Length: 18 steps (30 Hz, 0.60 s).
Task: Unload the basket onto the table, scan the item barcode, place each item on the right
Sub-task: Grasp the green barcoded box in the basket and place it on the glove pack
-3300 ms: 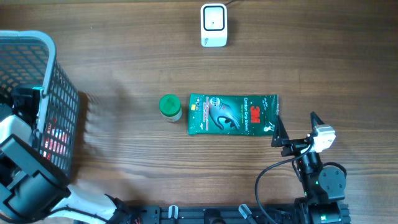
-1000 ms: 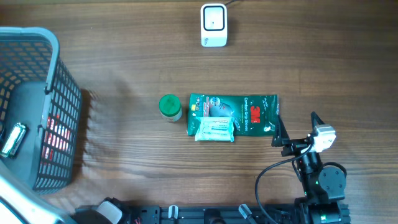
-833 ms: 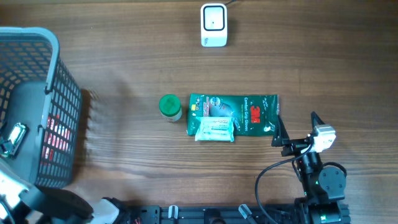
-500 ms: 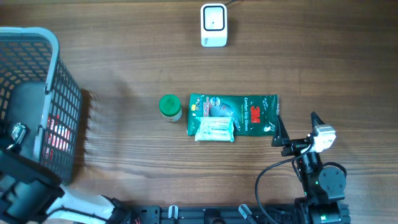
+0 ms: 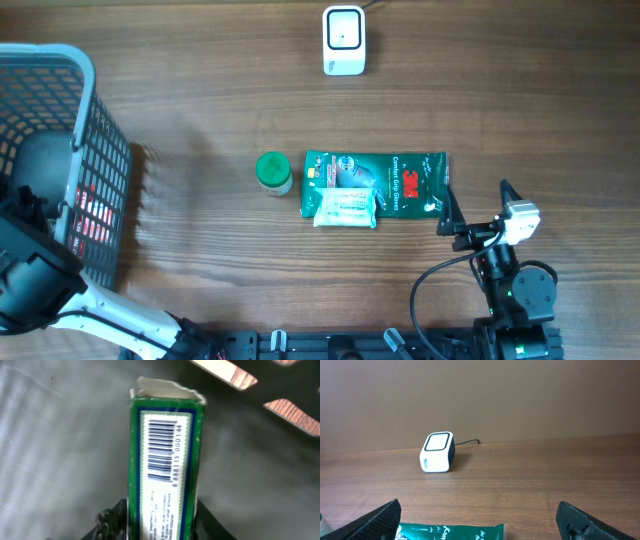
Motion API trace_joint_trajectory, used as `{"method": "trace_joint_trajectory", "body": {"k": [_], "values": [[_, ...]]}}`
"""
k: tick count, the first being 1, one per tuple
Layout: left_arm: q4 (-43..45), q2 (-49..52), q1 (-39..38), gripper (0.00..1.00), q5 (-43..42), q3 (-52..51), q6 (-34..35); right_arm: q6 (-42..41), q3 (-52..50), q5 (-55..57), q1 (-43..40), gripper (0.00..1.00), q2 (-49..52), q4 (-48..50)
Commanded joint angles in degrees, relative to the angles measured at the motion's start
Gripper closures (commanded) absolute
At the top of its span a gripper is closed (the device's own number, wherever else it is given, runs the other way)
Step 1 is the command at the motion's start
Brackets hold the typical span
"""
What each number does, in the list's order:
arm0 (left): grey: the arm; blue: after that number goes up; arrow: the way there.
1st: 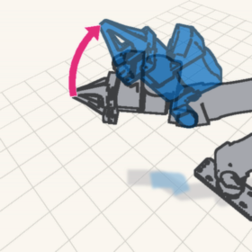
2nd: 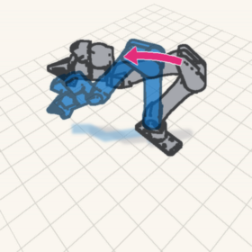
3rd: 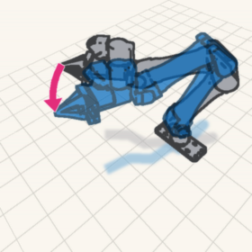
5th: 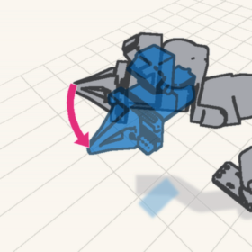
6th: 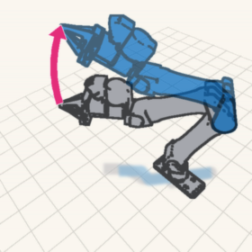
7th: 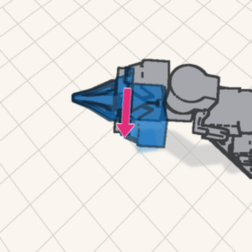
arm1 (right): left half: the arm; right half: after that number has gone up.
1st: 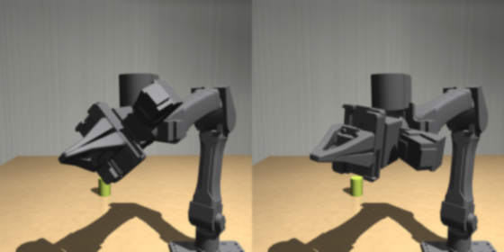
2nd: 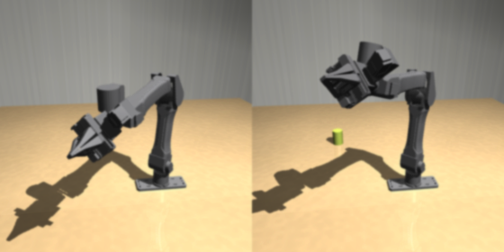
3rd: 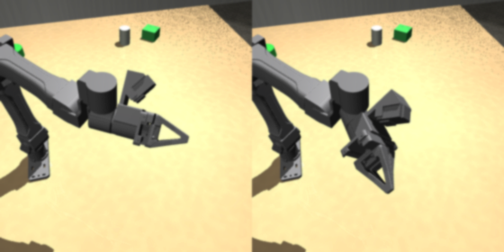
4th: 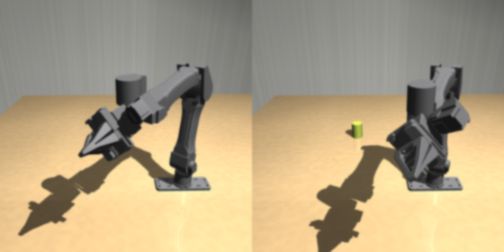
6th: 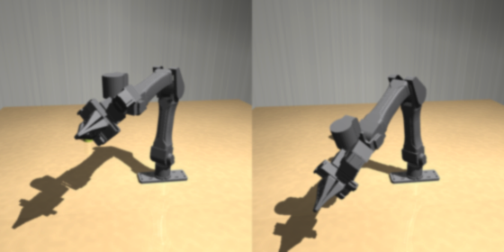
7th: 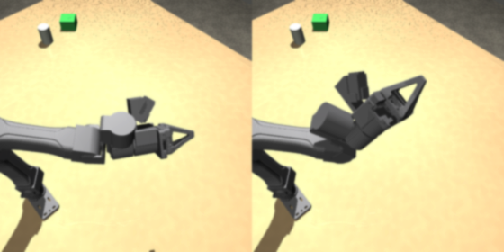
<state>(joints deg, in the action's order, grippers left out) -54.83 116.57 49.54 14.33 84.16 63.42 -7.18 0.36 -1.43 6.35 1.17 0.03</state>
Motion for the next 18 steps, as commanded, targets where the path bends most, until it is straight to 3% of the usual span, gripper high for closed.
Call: {"method": "trace_joint_trajectory", "body": {"k": [1, 6, 12, 15, 18], "values": [[-0.3, 0.8, 0.1, 0.71, 1.2, -1.3, -4.8, 1.0, -0.1, 0.2, 0.1, 0.00, -0.4, 0.2], [0.1, -3.4, -2.1, 0.78, 1.0, -1.2, -6.5, 1.0, -0.1, 0.2, 0.1, 0.00, -0.4, 0.2], [-1.0, -20.2, -10.6, 0.77, 1.0, 4.8, -7.8, 1.0, -0.1, 0.2, 0.1, 0.00, -0.4, 0.2], [-1.4, -30.6, -16.4, 0.77, 0.9, 8.0, -7.8, 1.0, -0.1, 0.2, 0.1, 0.00, -0.4, 0.2], [0.2, -44.2, -31.1, 0.77, 1.0, 9.6, -7.7, 1.0, -0.1, 0.2, 0.1, 0.00, -0.4, 0.2]]}}
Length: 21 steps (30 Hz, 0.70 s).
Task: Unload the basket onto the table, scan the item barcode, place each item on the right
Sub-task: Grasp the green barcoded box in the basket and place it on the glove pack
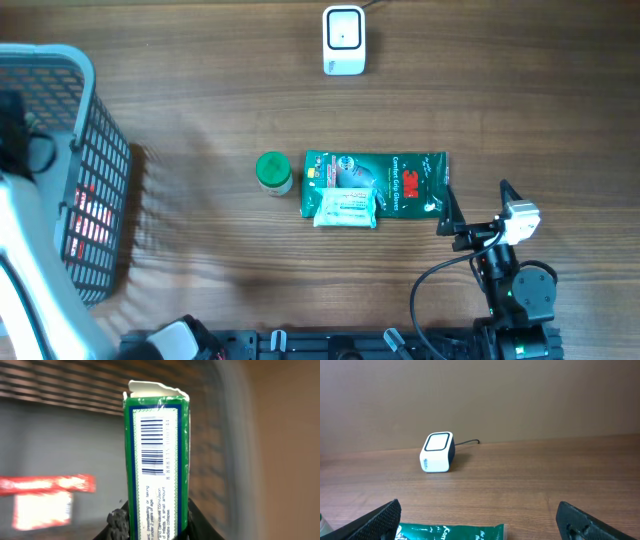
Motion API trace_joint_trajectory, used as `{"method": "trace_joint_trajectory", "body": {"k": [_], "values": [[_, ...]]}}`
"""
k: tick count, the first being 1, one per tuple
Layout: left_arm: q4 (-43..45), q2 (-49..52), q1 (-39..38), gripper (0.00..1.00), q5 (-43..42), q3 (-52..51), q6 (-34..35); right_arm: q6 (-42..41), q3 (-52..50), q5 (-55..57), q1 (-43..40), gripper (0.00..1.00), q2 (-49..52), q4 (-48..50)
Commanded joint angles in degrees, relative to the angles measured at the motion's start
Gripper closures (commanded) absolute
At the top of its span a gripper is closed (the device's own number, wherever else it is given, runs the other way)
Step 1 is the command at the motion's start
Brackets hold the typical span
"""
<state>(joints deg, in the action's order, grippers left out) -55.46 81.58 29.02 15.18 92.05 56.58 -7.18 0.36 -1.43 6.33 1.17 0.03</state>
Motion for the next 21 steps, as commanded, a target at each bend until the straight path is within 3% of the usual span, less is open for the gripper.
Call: {"method": "trace_joint_trajectory", "body": {"k": [1, 6, 8, 11, 16, 20, 21], "values": [[0.8, -11.2, -17.7, 0.77, 0.1, 1.7, -0.9, 1.0, -0.1, 0.2, 0.1, 0.00, -0.4, 0.2], [-1.1, -2.6, -49.9, 0.76, 0.1, 1.7, -0.4, 1.0, -0.1, 0.2, 0.1, 0.00, -0.4, 0.2], [-0.8, 3.8, -57.9, 0.75, 0.2, 1.7, 0.0, 1.0, -0.1, 0.2, 0.1, 0.00, -0.4, 0.2], [1.2, 17.8, -68.3, 0.73, -0.5, 1.7, 7.1, 1.0, -0.1, 0.2, 0.1, 0.00, -0.4, 0.2], [10.8, 34.7, -77.6, 0.72, -8.2, 1.7, 7.1, 1.0, -0.1, 0.2, 0.1, 0.00, -0.4, 0.2], [13.9, 38.4, -82.0, 0.71, -9.0, 1.7, 7.0, 1.0, -0.1, 0.2, 0.1, 0.00, -0.4, 0.2], [14.1, 38.1, -82.2, 0.65, -8.5, 1.7, 6.8, 1.0, -0.1, 0.2, 0.1, 0.00, -0.4, 0.2]]}}
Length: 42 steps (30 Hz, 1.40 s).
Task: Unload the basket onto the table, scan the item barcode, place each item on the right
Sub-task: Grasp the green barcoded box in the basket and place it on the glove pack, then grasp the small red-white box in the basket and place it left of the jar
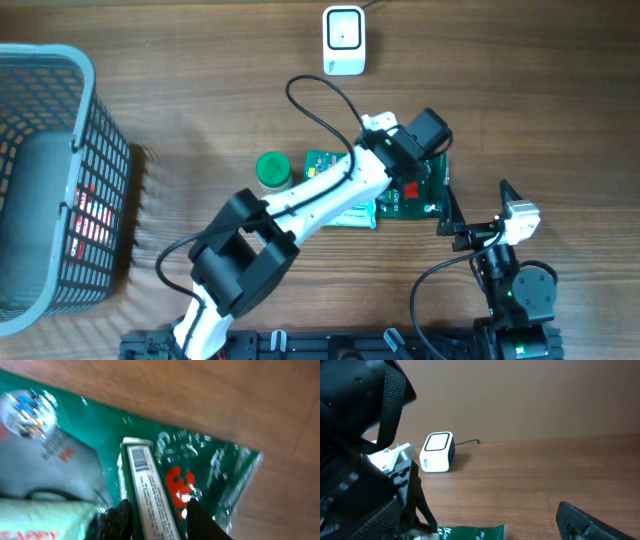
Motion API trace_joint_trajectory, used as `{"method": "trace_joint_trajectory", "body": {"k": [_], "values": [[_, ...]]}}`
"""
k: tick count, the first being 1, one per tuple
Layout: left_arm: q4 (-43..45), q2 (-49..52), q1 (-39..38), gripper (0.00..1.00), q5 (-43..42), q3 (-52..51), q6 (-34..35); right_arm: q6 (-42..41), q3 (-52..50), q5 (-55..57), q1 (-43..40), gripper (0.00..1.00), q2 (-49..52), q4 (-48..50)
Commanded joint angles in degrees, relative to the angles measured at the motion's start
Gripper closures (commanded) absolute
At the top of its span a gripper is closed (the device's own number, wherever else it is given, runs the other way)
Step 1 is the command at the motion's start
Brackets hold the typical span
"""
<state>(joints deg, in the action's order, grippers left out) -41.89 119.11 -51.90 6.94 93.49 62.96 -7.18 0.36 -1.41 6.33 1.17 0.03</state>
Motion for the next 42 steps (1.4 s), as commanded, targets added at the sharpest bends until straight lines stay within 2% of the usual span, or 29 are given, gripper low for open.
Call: {"method": "trace_joint_trajectory", "body": {"k": [1, 2, 3, 4, 7, 9, 11, 12, 13, 14, 16, 17, 18, 19, 22, 24, 27, 29, 31, 36, 39, 40, 41, 42], "values": [[0.6, -0.7, -1.0, 0.55, 0.5, 0.4, -0.5, 1.0, -0.1, 0.1, 0.1, 0.00, -0.4, 0.2], [0.5, -2.6, -0.5, 0.46, 0.9, 0.9, -3.2, 1.0, -0.1, 0.1, 0.1, 0.00, -0.4, 0.2], [0.3, -5.0, 0.4, 0.34, 1.4, 1.7, -6.8, 1.0, -0.1, 0.1, 0.1, 0.00, -0.4, 0.2], [-0.4, -7.8, 1.4, 0.01, 3.2, 3.1, -9.2, 1.0, -0.1, 0.1, 0.1, 0.00, -0.4, 0.2], [-7.1, -17.2, 5.9, 0.00, 11.1, 9.2, -15.0, 1.0, -0.1, 0.1, 0.1, 0.00, -0.4, 0.2], [-12.9, -25.7, 12.2, 0.00, 19.3, 11.6, -16.3, 1.0, -0.1, 0.1, 0.1, 0.00, -0.4, 0.2], [-15.6, -33.7, 20.9, 0.00, 23.6, 11.6, -16.3, 1.0, -0.1, 0.1, 0.1, 0.00, -0.4, 0.2], [-16.3, -38.2, 28.4, 0.00, 23.6, 11.6, -18.3, 1.0, -0.1, 0.1, 0.1, 0.00, -0.4, 0.2], [-16.7, -42.0, 37.2, 0.00, 23.6, 11.6, -26.5, 1.0, -0.1, 0.1, 0.1, 0.00, -0.4, 0.2], [-17.4, -43.2, 41.1, 0.00, 23.6, 11.6, -28.3, 1.0, -0.1, 0.1, 0.1, 0.00, -0.4, 0.2], [-23.7, -45.0, 56.0, 0.00, 22.9, 11.6, -18.1, 1.0, -0.1, 0.1, 0.1, 0.00, -0.4, 0.2], [-27.7, -44.9, 62.3, 0.00, 21.0, 11.6, -12.0, 1.0, -0.1, 0.1, 0.1, 0.00, -0.4, 0.2], [-33.7, -43.8, 73.0, 0.00, 14.1, 11.3, -4.7, 1.0, -0.1, 0.1, 0.1, 0.00, -0.4, 0.2], [-36.0, -42.2, 79.8, 0.00, 8.1, 10.6, -3.5, 1.0, -0.1, 0.1, 0.1, 0.00, -0.4, 0.2], [-38.6, -36.8, 92.7, 0.00, -4.1, 8.1, -3.7, 1.0, -0.1, 0.1, 0.1, 0.00, -0.4, 0.2], [-38.8, -31.0, 99.2, 0.00, -13.0, 6.5, -9.3, 1.0, -0.1, 0.1, 0.1, 0.00, -0.4, 0.2], [-39.7, -22.3, 101.4, 0.00, -15.0, 4.9, -18.8, 1.0, -0.1, 0.1, 0.1, 0.00, -0.4, 0.2], [-40.6, -17.6, 100.9, 0.00, -15.0, 2.8, -22.0, 1.0, -0.1, 0.1, 0.1, 0.01, -0.4, 0.2], [-40.0, -14.6, 100.0, 0.00, -15.0, -2.6, -22.3, 1.0, -0.1, 0.1, 0.1, 0.00, -0.4, 0.2], [-26.2, -14.3, 98.1, 0.00, -15.0, -20.6, -23.7, 1.0, -0.1, 0.1, 0.1, 0.00, -0.4, 0.2], [-22.2, -14.3, 98.0, 0.02, -13.6, -25.5, -23.8, 1.0, -0.1, 0.1, 0.1, 0.01, -0.4, 0.2], [-21.7, -14.3, 98.0, 0.07, -12.3, -25.9, -23.8, 1.0, -0.1, 0.1, 0.1, 0.00, -0.4, 0.2], [-21.7, -14.3, 98.0, 0.18, -11.2, -25.9, -23.8, 1.0, -0.1, 0.1, 0.1, 0.00, -0.4, 0.2], [-21.7, -14.3, 98.0, 0.34, -10.8, -25.9, -23.8, 1.0, -0.1, 0.1, 0.1, 0.00, -0.4, 0.2]]}}
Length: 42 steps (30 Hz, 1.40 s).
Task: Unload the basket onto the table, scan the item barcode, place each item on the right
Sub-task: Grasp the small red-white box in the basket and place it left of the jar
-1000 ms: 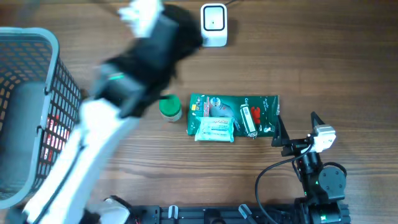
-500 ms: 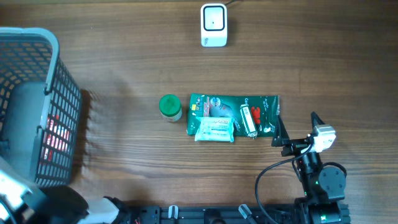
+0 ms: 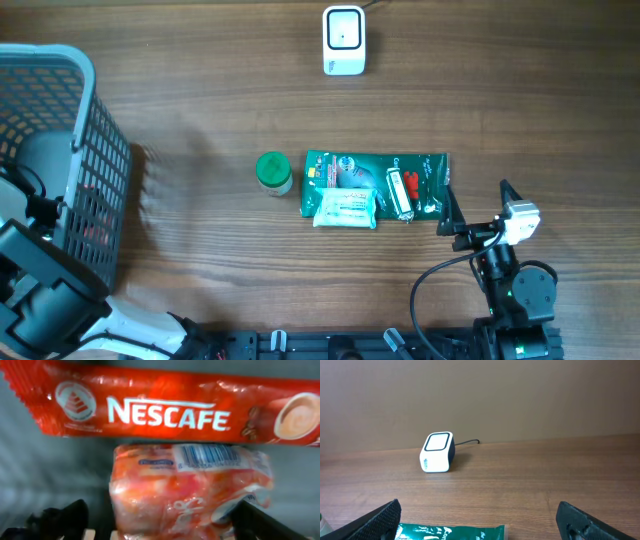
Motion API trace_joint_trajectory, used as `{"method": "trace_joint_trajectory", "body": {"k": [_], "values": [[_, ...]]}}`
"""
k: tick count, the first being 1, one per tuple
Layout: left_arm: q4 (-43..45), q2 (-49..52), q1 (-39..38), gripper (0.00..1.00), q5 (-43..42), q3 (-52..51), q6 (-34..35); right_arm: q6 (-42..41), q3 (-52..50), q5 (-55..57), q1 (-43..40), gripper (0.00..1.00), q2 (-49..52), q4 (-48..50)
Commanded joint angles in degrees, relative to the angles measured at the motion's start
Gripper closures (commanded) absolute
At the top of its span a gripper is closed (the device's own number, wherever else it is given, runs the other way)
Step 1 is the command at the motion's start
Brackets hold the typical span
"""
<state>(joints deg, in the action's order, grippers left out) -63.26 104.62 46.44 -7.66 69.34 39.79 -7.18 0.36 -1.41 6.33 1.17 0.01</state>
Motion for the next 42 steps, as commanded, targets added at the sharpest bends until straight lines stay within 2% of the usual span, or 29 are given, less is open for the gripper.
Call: {"method": "trace_joint_trajectory", "body": {"k": [1, 2, 3, 9, 11, 14, 18, 20, 22, 23, 24, 26, 28, 29, 31, 34, 35, 37, 38, 40, 42], "values": [[-0.2, 0.2, -0.3, 0.48, 4.3, -1.7, -0.6, 1.0, -0.1, 0.1, 0.1, 0.00, -0.4, 0.2], [-0.1, 0.2, -0.3, 0.59, 4.5, -1.7, -0.6, 1.0, -0.1, 0.1, 0.1, 0.01, -0.4, 0.2], [-0.1, 0.1, -0.3, 0.64, 4.5, -1.7, -0.6, 1.0, -0.1, 0.1, 0.1, 0.00, -0.4, 0.2], [-5.4, -3.9, -0.3, 0.64, 4.5, 4.7, -0.6, 1.0, -0.1, 0.1, 0.1, 0.00, -0.4, 0.2], [-10.4, -6.8, -0.3, 0.63, 4.5, 10.5, -0.6, 1.0, -0.1, 0.1, 0.1, 0.00, -0.4, 0.2], [-20.0, -13.1, -0.5, 0.62, 4.0, 24.3, -0.6, 1.0, -0.1, 0.1, 0.1, 0.00, -0.4, 0.2], [-22.8, -23.3, -3.7, 0.60, -1.0, 34.4, -0.5, 1.0, -0.1, 0.1, 0.1, 0.00, -0.4, 0.2], [-21.2, -29.8, -9.4, 0.59, -1.9, 34.6, -0.3, 1.0, -0.1, 0.1, 0.1, 0.00, -0.4, 0.2], [-21.3, -34.0, -19.3, 0.58, -1.9, 34.5, 1.2, 1.0, -0.1, 0.1, 0.1, 0.00, -0.4, 0.2], [-21.6, -34.9, -24.6, 0.57, -0.7, 34.3, 1.6, 1.0, -0.1, 0.1, 0.1, 0.00, -0.4, 0.2], [-23.6, -35.1, -29.9, 0.57, 3.1, 33.8, 4.8, 1.0, -0.1, 0.1, 0.1, 0.00, -0.4, 0.2], [-27.9, -34.9, -38.6, 0.57, 12.2, 31.0, 12.3, 1.0, -0.1, 0.1, 0.1, 0.00, -0.4, 0.2], [-28.8, -34.9, -44.7, 0.57, 15.8, 25.2, 18.6, 1.0, -0.1, 0.1, 0.1, 0.00, -0.4, 0.2], [-27.9, -34.9, -48.5, 0.57, 17.1, 19.5, 24.0, 1.0, -0.1, 0.1, 0.1, 0.00, -0.4, 0.2], [-20.0, -34.9, -54.2, 0.57, 17.3, 4.7, 34.8, 1.0, -0.1, 0.1, 0.1, 0.00, -0.4, 0.2], [-3.9, -34.8, -59.7, 0.59, 14.8, -13.8, 46.4, 1.0, -0.1, 0.1, 0.1, 0.00, -0.4, 0.2], [1.0, -34.8, -61.3, 0.59, 14.6, -18.5, 48.6, 1.0, -0.1, 0.1, 0.1, 0.00, -0.4, 0.2], [8.4, -34.6, -63.8, 0.49, 14.9, -25.3, 50.7, 1.0, -0.1, 0.1, 0.1, 0.00, -0.4, 0.2], [9.8, -34.5, -64.3, 0.42, 15.1, -26.6, 50.7, 1.0, -0.1, 0.1, 0.1, 0.00, -0.4, 0.2], [10.4, -34.6, -64.3, 0.37, 16.9, -26.8, 50.6, 1.0, -0.1, 0.1, 0.1, 0.00, -0.4, 0.2], [11.4, -34.9, -64.2, 0.24, 18.3, -24.4, 47.3, 1.0, -0.1, 0.1, 0.1, 0.00, -0.4, 0.2]]}}
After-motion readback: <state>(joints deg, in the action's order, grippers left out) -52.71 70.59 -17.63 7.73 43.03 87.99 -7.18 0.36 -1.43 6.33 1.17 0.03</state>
